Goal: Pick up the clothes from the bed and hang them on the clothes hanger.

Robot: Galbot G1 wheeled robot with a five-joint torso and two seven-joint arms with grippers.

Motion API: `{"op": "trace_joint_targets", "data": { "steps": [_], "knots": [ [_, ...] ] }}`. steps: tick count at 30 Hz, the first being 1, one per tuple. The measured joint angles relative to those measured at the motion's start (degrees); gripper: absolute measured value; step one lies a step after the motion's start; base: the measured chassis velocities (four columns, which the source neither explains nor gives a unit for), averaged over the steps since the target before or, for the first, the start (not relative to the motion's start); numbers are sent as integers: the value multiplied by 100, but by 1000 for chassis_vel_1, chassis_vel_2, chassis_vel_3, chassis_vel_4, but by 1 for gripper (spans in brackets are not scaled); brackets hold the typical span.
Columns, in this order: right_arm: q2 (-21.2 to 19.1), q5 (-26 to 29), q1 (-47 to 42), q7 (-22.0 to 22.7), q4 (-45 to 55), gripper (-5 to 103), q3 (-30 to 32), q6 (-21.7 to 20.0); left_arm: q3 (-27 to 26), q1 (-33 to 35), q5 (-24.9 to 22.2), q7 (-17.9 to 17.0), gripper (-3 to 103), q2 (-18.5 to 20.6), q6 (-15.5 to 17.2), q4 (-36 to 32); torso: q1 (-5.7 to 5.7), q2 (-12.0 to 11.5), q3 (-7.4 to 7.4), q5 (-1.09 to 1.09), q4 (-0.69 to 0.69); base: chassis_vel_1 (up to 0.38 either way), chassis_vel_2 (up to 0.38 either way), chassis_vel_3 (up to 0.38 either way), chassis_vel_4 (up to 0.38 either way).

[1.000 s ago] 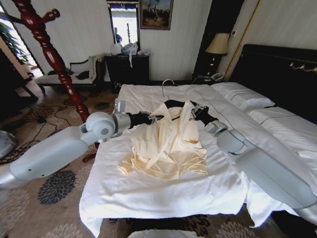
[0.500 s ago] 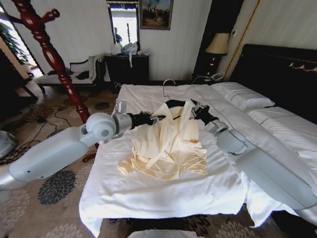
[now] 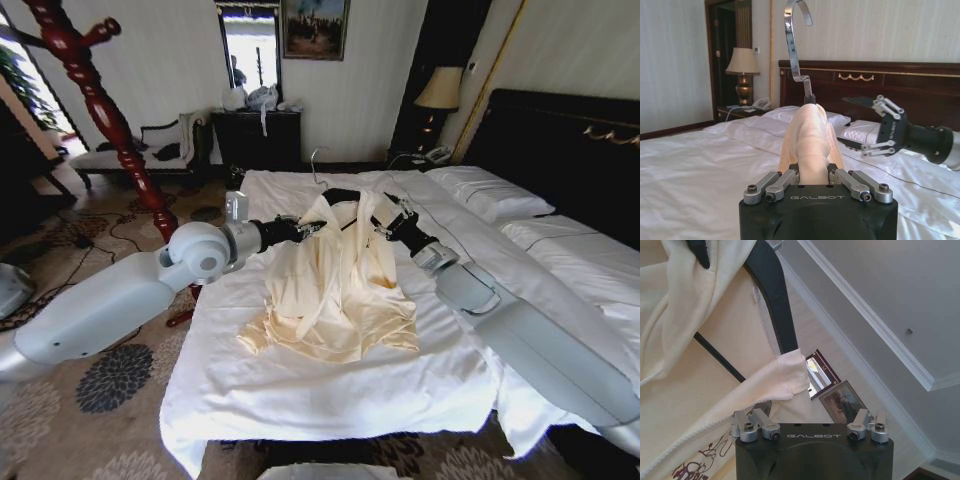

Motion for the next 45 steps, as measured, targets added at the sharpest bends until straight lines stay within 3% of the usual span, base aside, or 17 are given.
{"op": "trace_joint_targets", "data": {
  "steps": [3, 4, 7, 8, 11, 17, 20, 23, 27, 29, 31, 35, 45],
  "knots": [
    [-41, 126, -178, 21, 85, 82, 193, -14, -153, 121, 37, -40, 19, 77, -14, 3, 0, 0, 0, -1, -1, 0, 0, 0, 0],
    [-42, 204, -301, 44, 132, 92, 313, -22, -228, 181, 81, -77, 19, 113, -28, 3, 0, 0, 0, -1, -1, 0, 0, 0, 0],
    [-40, 374, -625, 108, 262, 92, 579, -86, -379, 294, 172, -159, 19, 167, -52, 1, 0, 0, 0, -1, 2, 0, 0, 0, 0],
    [-50, 475, -999, 157, 424, 99, 808, -128, -569, 410, 218, -298, 19, 212, -54, 1, 0, 0, 0, 0, 0, 0, 0, 0, 0],
    [-88, 499, -1417, 184, 588, 100, 1058, -134, -792, 529, 230, -474, 19, 271, -53, 22, 0, 0, 0, 1, -2, 0, 0, 0, 0],
    [148, 678, -2936, 342, 1104, 100, 2390, -179, -1687, 1150, 242, -1054, 19, 648, -173, -51, 0, 0, 0, -2, 0, 0, 0, 0, 0],
    [352, 1191, -3899, 408, 1375, 100, 3054, -205, -2469, 1764, 200, -1146, 19, 936, -190, -173, -2, 0, -1, 0, 0, 0, 0, 0, 0],
    [432, 1516, -4268, 425, 1493, 100, 3318, -204, -2699, 1966, 177, -1139, 19, 1078, -224, -207, -2, 0, -1, -1, 0, 0, 0, 0, 0],
    [995, 2662, -5139, 543, 1970, 100, 3888, -267, -3217, 2411, 98, -1041, 19, 1521, -381, -336, -1, 0, -1, -1, 0, 0, 0, 0, 0],
    [1103, 2795, -5270, 546, 2047, 100, 3947, -287, -3270, 2450, 96, -1014, 19, 1596, -418, -358, -1, 0, -1, -1, 0, 0, 0, 0, 0],
    [1515, 3117, -5705, 515, 2276, 100, 4184, -337, -3396, 2491, 87, -918, 19, 1814, -555, -401, -2, 1, -1, -1, -1, 0, 0, 0, 0],
    [1829, 3217, -6061, 403, 2418, 100, 4427, -328, -3430, 2316, 14, -850, 19, 1971, -636, -347, -2, 1, -1, -1, -1, 0, 0, 0, 0],
    [2026, 3044, -6272, 297, 2510, 100, 4586, -265, -3228, 1599, -258, -776, 19, 2186, -566, 257, 0, 1, 0, -1, 1, 0, 0, 0, 0]
  ]
}}
